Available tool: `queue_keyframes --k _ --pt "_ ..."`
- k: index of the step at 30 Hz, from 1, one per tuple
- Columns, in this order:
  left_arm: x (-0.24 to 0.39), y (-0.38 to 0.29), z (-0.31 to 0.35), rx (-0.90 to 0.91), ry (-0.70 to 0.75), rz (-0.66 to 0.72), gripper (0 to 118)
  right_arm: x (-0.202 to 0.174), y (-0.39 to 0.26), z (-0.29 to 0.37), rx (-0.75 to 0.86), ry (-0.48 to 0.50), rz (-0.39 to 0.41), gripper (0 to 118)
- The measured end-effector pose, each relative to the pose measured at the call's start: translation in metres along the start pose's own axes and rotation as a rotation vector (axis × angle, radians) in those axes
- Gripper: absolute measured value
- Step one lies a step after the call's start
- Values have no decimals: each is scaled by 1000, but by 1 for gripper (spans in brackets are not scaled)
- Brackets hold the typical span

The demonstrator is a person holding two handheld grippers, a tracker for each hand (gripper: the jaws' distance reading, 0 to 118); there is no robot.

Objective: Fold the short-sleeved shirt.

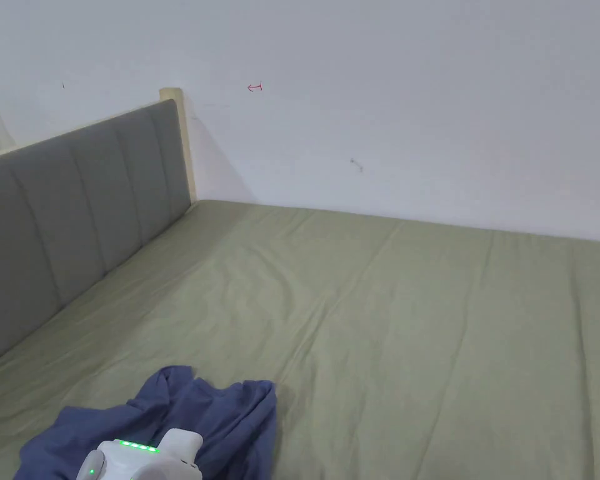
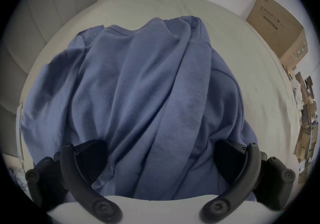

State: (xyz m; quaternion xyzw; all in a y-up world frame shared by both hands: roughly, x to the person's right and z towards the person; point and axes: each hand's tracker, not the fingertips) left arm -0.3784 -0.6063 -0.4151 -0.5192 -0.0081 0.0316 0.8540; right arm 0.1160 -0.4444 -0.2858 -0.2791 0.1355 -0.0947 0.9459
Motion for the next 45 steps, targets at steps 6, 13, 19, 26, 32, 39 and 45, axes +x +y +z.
queue_keyframes --k 6,13,19,26,32,39,45 --pt "23 2 59 -26 8 44 52 2 -3 9 -15 22 -23 0" --pt "-43 37 114 111 10 56 4 14 5 45 52 28 -13 0" --pt "9 53 269 483 -52 -39 4 32 9 74 124 4 -62 0" --pt "130 97 409 700 -256 -270 4 42 12 95 172 -12 -95 0" --pt "245 116 397 587 -596 -393 4 52 11 111 200 -30 -107 0" --pt "361 100 224 425 -459 -568 4 80 0 119 188 -119 -161 0" --pt "366 27 48 -42 -401 -475 36 99 -23 116 99 -178 -180 0"
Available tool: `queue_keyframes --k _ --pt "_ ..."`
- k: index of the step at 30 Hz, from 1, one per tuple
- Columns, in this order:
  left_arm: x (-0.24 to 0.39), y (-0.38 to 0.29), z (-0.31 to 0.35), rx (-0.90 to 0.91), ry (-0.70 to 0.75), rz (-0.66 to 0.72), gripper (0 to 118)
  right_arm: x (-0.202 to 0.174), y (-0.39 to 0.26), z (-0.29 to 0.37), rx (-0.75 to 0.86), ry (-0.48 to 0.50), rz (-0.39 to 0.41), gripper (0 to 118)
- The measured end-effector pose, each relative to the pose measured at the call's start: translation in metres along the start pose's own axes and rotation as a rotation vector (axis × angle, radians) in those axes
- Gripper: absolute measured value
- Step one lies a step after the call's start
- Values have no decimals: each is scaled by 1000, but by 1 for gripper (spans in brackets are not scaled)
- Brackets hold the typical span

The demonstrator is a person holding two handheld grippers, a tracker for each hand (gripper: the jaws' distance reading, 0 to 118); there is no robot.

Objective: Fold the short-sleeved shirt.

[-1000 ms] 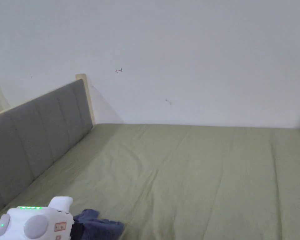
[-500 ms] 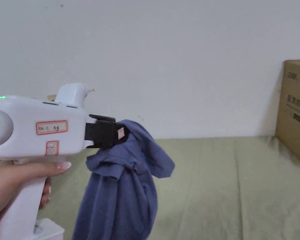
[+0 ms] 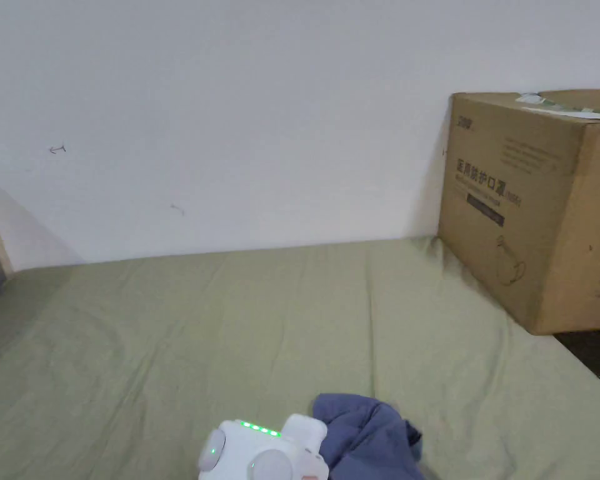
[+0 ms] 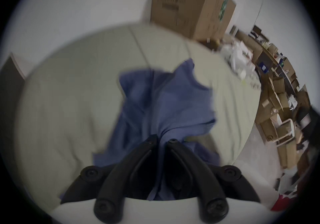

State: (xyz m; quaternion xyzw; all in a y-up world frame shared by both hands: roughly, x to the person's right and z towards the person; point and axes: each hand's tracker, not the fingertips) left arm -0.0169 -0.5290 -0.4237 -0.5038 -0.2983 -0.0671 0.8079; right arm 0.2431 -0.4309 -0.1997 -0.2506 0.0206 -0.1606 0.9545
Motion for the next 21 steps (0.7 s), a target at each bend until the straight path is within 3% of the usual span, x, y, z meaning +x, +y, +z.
queue_keyframes --k 1,2,3,5,9,15,18,19,20,21 --pt "-4 -12 -12 -34 19 40 67 3 -3 -2 -19 -7 0 0" --pt "-10 -25 -18 -57 37 84 108 4 -5 -4 -35 -12 0 0" --pt "-15 -32 -20 -52 19 117 118 6 -8 -6 -44 -15 0 0" --pt "-23 -39 -8 9 -15 152 110 7 -11 -11 -62 -22 -2 0" --pt "-42 -33 41 131 8 155 110 0 -11 -17 -72 -8 -11 0" --pt "-49 -71 185 539 20 154 111 -26 6 -5 58 68 27 0" --pt "-34 -113 241 841 270 111 106 -38 11 3 165 79 76 0" --pt "-29 -131 255 934 355 122 99 -43 11 6 206 66 92 0" --pt "-24 -147 264 997 417 143 78 -47 11 8 241 56 100 0" --pt "-22 -161 271 1036 434 157 49 -50 11 10 271 54 102 0"
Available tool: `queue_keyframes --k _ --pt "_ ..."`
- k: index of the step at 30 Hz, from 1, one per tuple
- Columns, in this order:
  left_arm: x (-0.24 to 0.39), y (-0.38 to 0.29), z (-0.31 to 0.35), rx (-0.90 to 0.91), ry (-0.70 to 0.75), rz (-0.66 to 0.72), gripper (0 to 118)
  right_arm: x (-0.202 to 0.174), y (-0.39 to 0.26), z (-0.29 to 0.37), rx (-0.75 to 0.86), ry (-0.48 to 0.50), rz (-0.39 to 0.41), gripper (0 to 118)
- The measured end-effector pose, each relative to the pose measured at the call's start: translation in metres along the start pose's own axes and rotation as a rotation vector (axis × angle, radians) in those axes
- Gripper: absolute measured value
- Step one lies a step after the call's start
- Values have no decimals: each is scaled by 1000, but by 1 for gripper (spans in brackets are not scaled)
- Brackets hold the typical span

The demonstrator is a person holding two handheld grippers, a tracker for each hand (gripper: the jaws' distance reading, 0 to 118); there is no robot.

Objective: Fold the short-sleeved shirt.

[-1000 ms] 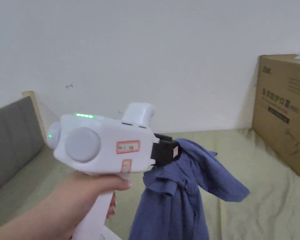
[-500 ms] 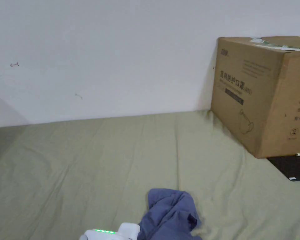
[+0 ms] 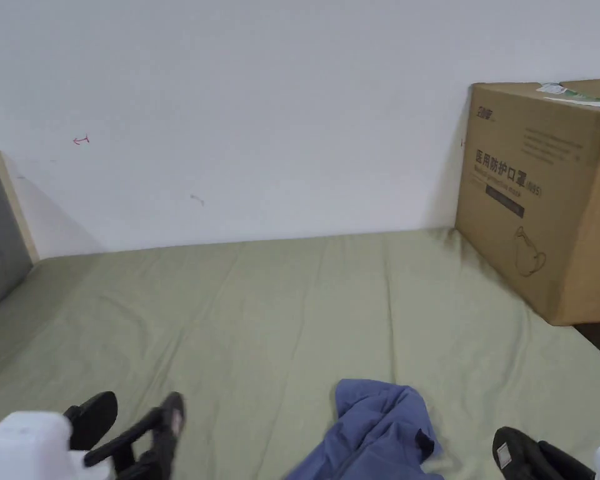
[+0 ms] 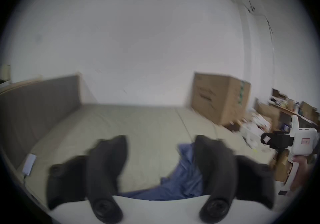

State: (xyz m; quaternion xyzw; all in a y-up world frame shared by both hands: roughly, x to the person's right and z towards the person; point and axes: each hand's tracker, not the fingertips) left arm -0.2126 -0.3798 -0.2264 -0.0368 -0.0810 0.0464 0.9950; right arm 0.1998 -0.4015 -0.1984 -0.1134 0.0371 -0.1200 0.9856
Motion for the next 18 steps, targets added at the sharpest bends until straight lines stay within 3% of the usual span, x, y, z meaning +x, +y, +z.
queue_keyframes --k 1,2,4,7,12,15,17,18 --pt "0 -4 13 25 33 9 15 -4 0 2 34 -4 1 0" --pt "0 -10 24 40 88 -3 0 -6 -1 4 64 -14 2 0" --pt "-5 -24 44 79 159 -30 0 -11 -2 8 107 -26 0 0" --pt "-9 -32 50 18 150 -30 0 -14 0 8 102 -17 -4 0" --pt "-31 -14 22 -76 147 -7 0 -17 1 4 62 0 26 0" --pt "-70 -15 -55 -540 26 104 0 -15 2 0 19 19 12 0" --pt "-100 -48 -106 -882 30 210 0 -14 1 -4 -11 34 7 0" --pt "-112 -67 -123 -968 36 239 0 -12 0 -7 -25 38 7 0"
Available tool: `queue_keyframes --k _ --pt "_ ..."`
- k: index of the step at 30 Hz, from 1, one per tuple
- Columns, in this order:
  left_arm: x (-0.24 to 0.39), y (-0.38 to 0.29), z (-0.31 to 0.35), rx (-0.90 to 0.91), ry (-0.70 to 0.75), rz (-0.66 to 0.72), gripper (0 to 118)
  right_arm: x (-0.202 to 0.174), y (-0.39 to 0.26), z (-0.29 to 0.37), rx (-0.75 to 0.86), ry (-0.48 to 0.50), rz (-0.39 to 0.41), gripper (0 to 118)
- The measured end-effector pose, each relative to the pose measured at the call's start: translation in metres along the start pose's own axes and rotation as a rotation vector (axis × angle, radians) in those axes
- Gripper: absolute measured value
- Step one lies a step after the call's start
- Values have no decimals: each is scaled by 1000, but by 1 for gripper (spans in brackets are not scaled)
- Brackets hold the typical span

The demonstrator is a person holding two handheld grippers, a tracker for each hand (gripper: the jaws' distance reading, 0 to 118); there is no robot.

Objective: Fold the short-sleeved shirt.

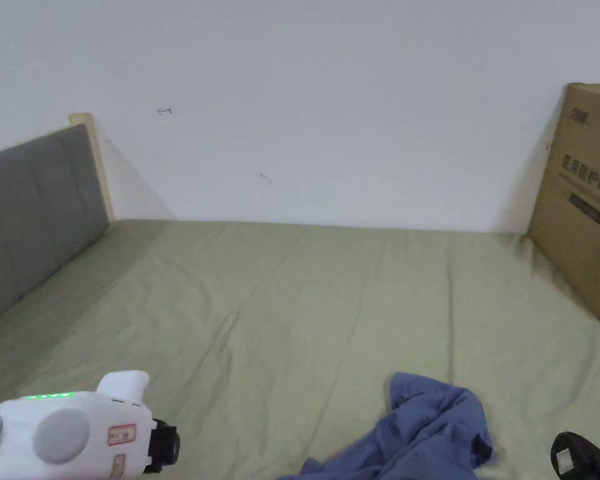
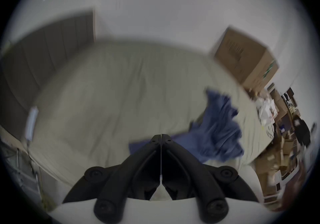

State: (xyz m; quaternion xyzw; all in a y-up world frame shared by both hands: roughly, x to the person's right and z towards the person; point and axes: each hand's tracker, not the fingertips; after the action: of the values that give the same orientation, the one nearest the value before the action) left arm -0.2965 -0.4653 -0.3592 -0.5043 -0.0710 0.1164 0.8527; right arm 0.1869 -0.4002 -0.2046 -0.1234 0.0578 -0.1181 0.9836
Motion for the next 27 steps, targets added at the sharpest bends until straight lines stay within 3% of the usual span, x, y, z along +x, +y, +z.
queue_keyframes --k 4,5,7,8,9,11,13,14,15,16,17,18,19,20,21,23,25,26,27 --pt "-29 1 -66 -28 111 41 5 4 -5 -7 -67 0 23 0" --pt "-33 2 -78 -23 120 53 29 6 -7 -9 -83 -2 29 0" --pt "-40 -3 -102 -76 126 111 91 8 -10 -13 -118 -7 40 0" --pt "-42 -6 -113 -110 135 131 115 9 -12 -14 -134 -12 44 0" --pt "-42 -10 -121 -102 130 129 118 10 -13 -17 -147 -14 46 0" --pt "-37 -21 -133 -104 115 126 118 12 -16 -23 -171 -20 45 0" --pt "-23 -27 -133 -79 181 -14 118 13 -20 -30 -190 -24 44 0" --pt "-15 -31 -132 -107 192 -97 111 13 -22 -34 -198 -26 43 0" --pt "-6 -38 -124 -68 221 -145 98 13 -24 -38 -206 -27 41 0" --pt "4 -44 -114 -2 227 -171 78 11 -25 -42 -213 -24 37 0" --pt "12 -49 -106 37 169 -177 37 11 -26 -47 -219 -16 33 0" --pt "18 -53 -103 40 130 -175 5 10 -25 -53 -221 -6 32 0" --pt "19 -57 -98 38 112 -187 2 9 -23 -61 -225 8 30 0" --pt "22 -62 -95 14 -46 -145 2 10 -18 -73 -240 38 11 0" --pt "24 -67 -93 -1 -110 -95 2 15 -12 -87 -268 86 -37 0" --pt "23 -67 -80 123 -32 -75 2 29 2 -130 -351 144 -120 0" --pt "22 -65 -61 226 -6 -71 2 39 15 -183 -488 103 -105 1" --pt "19 -63 -56 260 -22 -50 2 44 19 -211 -557 94 -84 33" --pt "16 -61 -51 281 -44 -26 2 49 20 -235 -626 108 -56 73"
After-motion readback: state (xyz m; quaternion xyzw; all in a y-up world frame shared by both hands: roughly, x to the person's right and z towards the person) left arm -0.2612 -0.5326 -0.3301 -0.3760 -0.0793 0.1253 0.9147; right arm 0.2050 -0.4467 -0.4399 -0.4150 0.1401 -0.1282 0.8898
